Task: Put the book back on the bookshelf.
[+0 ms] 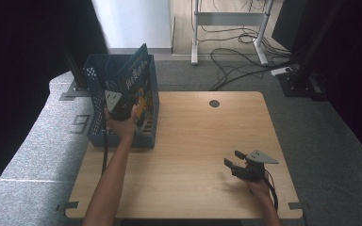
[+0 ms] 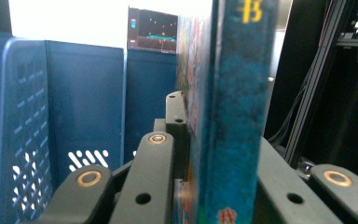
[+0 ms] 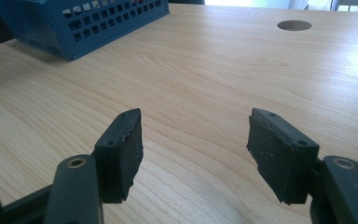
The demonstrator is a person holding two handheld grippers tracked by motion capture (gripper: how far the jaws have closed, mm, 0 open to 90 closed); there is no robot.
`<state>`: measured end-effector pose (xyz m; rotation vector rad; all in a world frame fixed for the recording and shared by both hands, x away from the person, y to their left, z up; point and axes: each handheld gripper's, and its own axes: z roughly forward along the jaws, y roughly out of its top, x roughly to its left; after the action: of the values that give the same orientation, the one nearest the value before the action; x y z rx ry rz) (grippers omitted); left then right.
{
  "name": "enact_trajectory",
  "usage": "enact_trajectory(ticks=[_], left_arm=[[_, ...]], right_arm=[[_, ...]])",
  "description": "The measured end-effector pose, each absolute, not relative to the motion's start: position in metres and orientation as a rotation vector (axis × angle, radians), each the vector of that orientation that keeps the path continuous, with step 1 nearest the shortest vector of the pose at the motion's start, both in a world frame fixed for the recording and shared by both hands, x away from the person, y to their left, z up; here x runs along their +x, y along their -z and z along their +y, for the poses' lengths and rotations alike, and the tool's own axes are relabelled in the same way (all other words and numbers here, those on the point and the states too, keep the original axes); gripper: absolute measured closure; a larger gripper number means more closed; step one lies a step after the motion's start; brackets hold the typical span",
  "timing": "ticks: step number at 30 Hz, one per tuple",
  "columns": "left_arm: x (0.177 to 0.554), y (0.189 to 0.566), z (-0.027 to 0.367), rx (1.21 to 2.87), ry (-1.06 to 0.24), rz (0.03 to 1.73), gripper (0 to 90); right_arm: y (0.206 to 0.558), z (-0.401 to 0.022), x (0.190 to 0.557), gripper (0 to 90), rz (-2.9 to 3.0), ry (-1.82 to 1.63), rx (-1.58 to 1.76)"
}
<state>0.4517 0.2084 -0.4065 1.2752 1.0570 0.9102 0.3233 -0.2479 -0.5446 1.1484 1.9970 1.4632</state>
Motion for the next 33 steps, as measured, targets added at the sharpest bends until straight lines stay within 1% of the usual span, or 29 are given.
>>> enact_trajectory(ticks=[10, 25, 27, 30, 33], left_arm=[[0.453, 0.427, 0.204, 1.316, -0.897, 1.069, 81.5], [0.443, 0.435, 0.199, 1.354, -0.905, 1.034, 77.9], [0.441, 0.434, 0.198, 1.361, -0.899, 1.024, 76.3], [0.438, 0.434, 0.197, 1.366, -0.895, 1.013, 71.3], [0.43, 0.437, 0.198, 1.371, -0.91, 0.994, 70.5]], right_arm=[[0.545, -0.248, 0.323, 34.7, 2.002, -1.465, 1.145], [0.544, -0.247, 0.322, 34.6, 2.008, -1.467, 1.139], [0.544, -0.246, 0.321, 34.6, 2.008, -1.467, 1.138], [0.544, -0.246, 0.321, 34.6, 2.007, -1.468, 1.138], [0.544, -0.246, 0.321, 34.5, 2.01, -1.464, 1.138]])
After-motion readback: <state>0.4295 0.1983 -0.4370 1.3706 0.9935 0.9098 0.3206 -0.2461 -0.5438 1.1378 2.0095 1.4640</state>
